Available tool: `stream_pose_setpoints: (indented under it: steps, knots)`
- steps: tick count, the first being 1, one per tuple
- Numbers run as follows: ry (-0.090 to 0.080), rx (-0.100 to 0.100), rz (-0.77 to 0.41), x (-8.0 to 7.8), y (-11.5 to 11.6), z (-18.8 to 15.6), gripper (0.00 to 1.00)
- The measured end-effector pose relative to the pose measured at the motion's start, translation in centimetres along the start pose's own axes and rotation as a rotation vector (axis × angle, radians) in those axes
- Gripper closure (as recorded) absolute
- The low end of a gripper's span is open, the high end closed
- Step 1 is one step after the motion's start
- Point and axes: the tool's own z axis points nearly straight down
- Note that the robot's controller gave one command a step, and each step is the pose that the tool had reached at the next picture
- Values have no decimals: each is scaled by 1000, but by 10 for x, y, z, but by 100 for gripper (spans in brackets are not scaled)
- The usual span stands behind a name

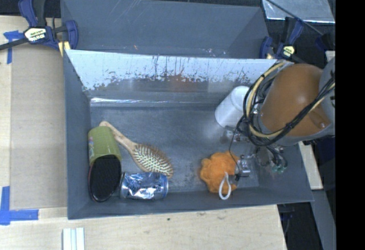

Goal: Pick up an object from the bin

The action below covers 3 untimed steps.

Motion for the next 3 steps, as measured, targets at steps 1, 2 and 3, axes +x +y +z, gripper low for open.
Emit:
stream_pose_setpoints:
  steps: [1,2,3]
  knots:
    - [7,-2,-18,-24,34,63,0]
    - [3,0,-16,-25,32,60,100]
    - [-10,0,21,-22,41,-153,100]
